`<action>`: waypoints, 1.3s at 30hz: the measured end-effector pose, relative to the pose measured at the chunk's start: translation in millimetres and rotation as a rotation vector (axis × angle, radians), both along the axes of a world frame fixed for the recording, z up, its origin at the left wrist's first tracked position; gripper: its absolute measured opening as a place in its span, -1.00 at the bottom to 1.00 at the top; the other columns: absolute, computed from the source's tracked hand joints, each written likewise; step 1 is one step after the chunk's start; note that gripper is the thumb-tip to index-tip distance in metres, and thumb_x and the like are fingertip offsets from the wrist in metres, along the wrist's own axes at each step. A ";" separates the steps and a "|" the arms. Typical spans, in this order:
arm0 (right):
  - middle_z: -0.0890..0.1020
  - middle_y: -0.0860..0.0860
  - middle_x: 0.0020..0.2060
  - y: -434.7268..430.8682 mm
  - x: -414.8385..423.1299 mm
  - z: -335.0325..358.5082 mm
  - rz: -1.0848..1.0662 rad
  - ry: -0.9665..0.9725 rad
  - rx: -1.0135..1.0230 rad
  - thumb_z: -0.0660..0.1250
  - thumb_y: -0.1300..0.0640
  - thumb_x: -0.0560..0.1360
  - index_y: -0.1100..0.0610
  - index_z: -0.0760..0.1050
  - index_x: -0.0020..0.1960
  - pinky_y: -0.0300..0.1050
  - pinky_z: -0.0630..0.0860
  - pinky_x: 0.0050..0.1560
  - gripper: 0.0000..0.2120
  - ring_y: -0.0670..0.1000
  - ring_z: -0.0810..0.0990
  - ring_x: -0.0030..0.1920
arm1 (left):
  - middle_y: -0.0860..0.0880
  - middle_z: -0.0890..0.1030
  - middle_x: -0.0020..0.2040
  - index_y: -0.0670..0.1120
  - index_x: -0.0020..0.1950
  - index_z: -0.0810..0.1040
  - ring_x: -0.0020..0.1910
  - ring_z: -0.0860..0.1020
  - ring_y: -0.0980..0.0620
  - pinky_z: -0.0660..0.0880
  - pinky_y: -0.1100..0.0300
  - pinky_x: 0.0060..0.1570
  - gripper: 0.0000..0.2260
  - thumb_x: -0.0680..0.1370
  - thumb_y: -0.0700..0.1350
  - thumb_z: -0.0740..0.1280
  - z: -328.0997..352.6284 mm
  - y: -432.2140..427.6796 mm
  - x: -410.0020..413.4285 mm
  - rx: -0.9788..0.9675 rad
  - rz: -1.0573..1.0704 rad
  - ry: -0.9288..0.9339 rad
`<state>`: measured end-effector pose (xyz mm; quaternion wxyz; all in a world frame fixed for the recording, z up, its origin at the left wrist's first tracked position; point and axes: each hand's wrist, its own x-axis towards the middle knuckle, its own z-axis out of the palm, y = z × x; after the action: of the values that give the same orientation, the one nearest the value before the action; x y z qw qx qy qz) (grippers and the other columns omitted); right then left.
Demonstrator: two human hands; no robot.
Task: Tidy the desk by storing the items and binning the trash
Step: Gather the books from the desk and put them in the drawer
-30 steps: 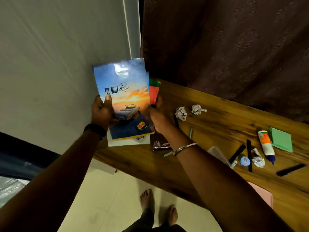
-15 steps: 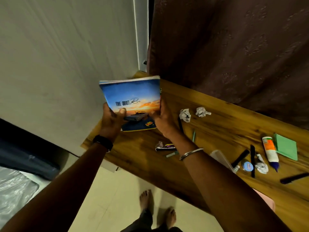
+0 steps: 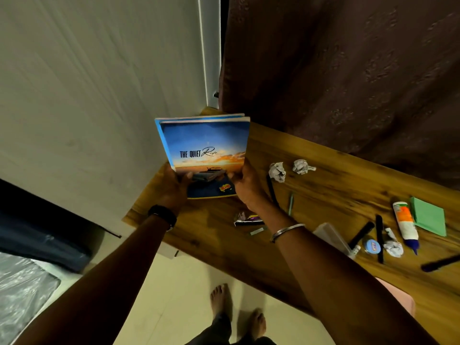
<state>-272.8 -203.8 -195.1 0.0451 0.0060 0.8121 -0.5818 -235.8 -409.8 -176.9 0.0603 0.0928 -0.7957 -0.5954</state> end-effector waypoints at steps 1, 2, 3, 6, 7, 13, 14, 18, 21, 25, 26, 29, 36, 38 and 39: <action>0.62 0.02 0.10 3.9 1.0 1.9 -0.007 0.013 -0.004 0.32 0.22 0.60 0.16 0.45 0.30 -0.30 0.47 0.04 -0.72 -0.05 0.58 0.11 | -0.13 0.61 0.12 0.13 0.05 0.51 0.17 0.62 -0.04 0.60 -0.08 0.18 -0.83 0.64 -0.17 0.34 5.9 4.2 1.3 0.001 -0.005 0.022; 0.62 -0.01 0.08 9.1 3.5 5.6 -0.016 0.029 -0.007 0.33 0.22 0.60 0.15 0.45 0.30 -0.36 0.47 0.01 -0.72 -0.09 0.58 0.07 | -0.10 0.61 0.08 0.12 0.03 0.48 0.11 0.63 0.07 0.61 0.02 0.13 -0.83 0.65 -0.18 0.32 11.6 8.1 2.0 -0.011 -0.022 0.037; 0.62 -0.02 0.07 15.1 6.3 9.7 -0.034 0.048 -0.014 0.33 0.22 0.60 0.14 0.45 0.29 -0.36 0.48 0.02 -0.73 -0.10 0.58 0.05 | -0.06 0.61 0.06 0.09 0.05 0.46 0.06 0.63 0.17 0.61 0.11 0.08 -0.85 0.66 -0.18 0.31 19.2 14.5 3.1 -0.005 -0.052 0.057; 0.62 -0.07 0.02 37.4 17.2 25.3 -0.081 0.092 -0.044 0.32 0.20 0.60 0.07 0.46 0.24 -0.27 0.51 0.07 -0.77 -0.19 0.59 0.01 | -0.08 0.63 0.14 -0.16 0.29 0.42 0.13 0.66 0.08 0.63 0.02 0.11 -0.79 0.68 -0.16 0.29 33.1 29.4 1.8 0.110 -0.157 0.065; 0.62 -0.10 -0.01 46.0 22.4 31.0 -0.098 0.108 -0.055 0.32 0.21 0.60 0.06 0.46 0.22 -0.29 0.51 0.05 -0.79 -0.24 0.59 -0.01 | -0.11 0.63 0.17 -0.19 0.34 0.40 0.17 0.66 0.02 0.63 -0.03 0.15 -0.74 0.68 -0.16 0.29 40.7 36.9 2.0 0.155 -0.183 0.068; 0.65 0.04 -0.01 117.9 75.4 60.0 -0.197 0.131 -0.120 0.30 0.14 0.62 0.12 0.45 0.19 0.07 0.58 0.11 -0.84 0.06 0.63 0.02 | -0.20 0.61 0.31 -0.18 0.42 0.46 0.30 0.59 -0.18 0.53 -0.08 0.31 -0.67 0.65 -0.20 0.32 66.8 104.4 19.8 0.321 -0.325 0.048; 0.65 0.02 0.02 126.4 82.7 63.3 -0.217 0.124 -0.114 0.30 0.15 0.62 0.12 0.46 0.23 0.02 0.58 0.11 -0.81 0.03 0.64 0.04 | -0.21 0.61 0.31 -0.17 0.39 0.49 0.31 0.58 -0.23 0.51 -0.16 0.32 -0.67 0.63 -0.17 0.35 65.9 111.5 22.1 0.356 -0.334 0.035; 0.67 -0.08 0.10 189.8 144.8 68.7 -0.304 0.142 -0.160 0.30 0.20 0.62 0.09 0.46 0.34 -0.16 0.57 0.12 -0.71 -0.17 0.65 0.06 | -0.22 0.64 0.25 -0.26 0.32 0.51 0.30 0.58 -0.27 0.54 -0.15 0.28 -0.67 0.61 -0.13 0.39 61.9 174.1 57.1 0.405 -0.421 -0.019; 0.64 -0.01 0.23 240.4 204.8 68.1 -0.355 0.179 -0.206 0.30 0.22 0.62 0.10 0.43 0.41 -0.07 0.56 0.23 -0.64 -0.06 0.63 0.21 | -0.25 0.63 0.25 -0.33 0.35 0.46 0.28 0.59 -0.29 0.52 -0.29 0.27 -0.56 0.60 -0.07 0.40 58.0 227.0 97.7 0.413 -0.512 -0.051; 0.62 0.03 0.28 299.2 289.6 66.4 -0.431 0.164 -0.273 0.34 0.13 0.59 -0.03 0.45 0.38 0.24 0.50 0.33 -0.63 0.07 0.60 0.29 | -0.14 0.68 0.17 -0.15 0.22 0.62 0.23 0.63 -0.21 0.57 -0.22 0.22 -0.73 0.58 -0.05 0.42 58.6 296.1 164.9 0.440 -0.583 -0.059; 0.61 0.03 0.29 312.4 310.4 65.1 -0.452 0.158 -0.279 0.34 0.15 0.60 -0.02 0.43 0.40 0.24 0.49 0.34 -0.62 0.07 0.59 0.29 | -0.11 0.69 0.16 -0.07 0.19 0.65 0.22 0.64 -0.18 0.58 -0.17 0.22 -0.76 0.56 -0.02 0.43 58.3 312.5 181.2 0.447 -0.606 -0.058; 0.60 0.07 0.31 346.9 370.1 59.4 -0.523 0.161 -0.268 0.37 0.04 0.55 0.03 0.40 0.45 0.29 0.47 0.35 -0.52 0.13 0.58 0.31 | -0.13 0.69 0.17 -0.22 0.29 0.56 0.22 0.64 -0.18 0.61 -0.06 0.16 -0.72 0.63 -0.12 0.35 49.3 356.0 224.5 0.453 -0.694 -0.102; 0.61 0.16 0.28 403.8 486.9 40.3 -0.673 0.148 -0.327 0.33 0.16 0.59 0.12 0.40 0.44 0.37 0.46 0.32 -0.57 0.25 0.58 0.29 | -0.18 0.64 0.26 -0.09 0.33 0.57 0.25 0.63 -0.18 0.59 -0.05 0.20 -0.74 0.67 -0.27 0.26 32.9 435.9 306.1 0.468 -0.862 -0.165; 0.61 0.19 0.28 414.7 510.7 32.1 -0.720 0.143 -0.356 0.33 0.19 0.58 0.13 0.40 0.44 0.40 0.44 0.32 -0.56 0.29 0.57 0.29 | -0.14 0.67 0.20 -0.14 0.31 0.57 0.18 0.66 -0.13 0.63 0.04 0.12 -0.75 0.67 -0.30 0.24 29.1 452.7 326.2 0.451 -0.896 -0.184; 0.60 0.20 0.28 419.8 521.7 28.1 -0.743 0.138 -0.370 0.34 0.18 0.58 0.14 0.40 0.44 0.41 0.44 0.31 -0.56 0.31 0.57 0.29 | -0.14 0.68 0.17 -0.22 0.35 0.52 0.15 0.68 -0.11 0.64 0.06 0.08 -0.74 0.66 -0.29 0.25 25.2 460.8 334.8 0.436 -0.910 -0.205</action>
<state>248.9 216.0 -167.0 -0.2219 0.2512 0.6378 -0.6934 99.0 51.0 -151.7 -0.3039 -0.1947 -0.6147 -0.7014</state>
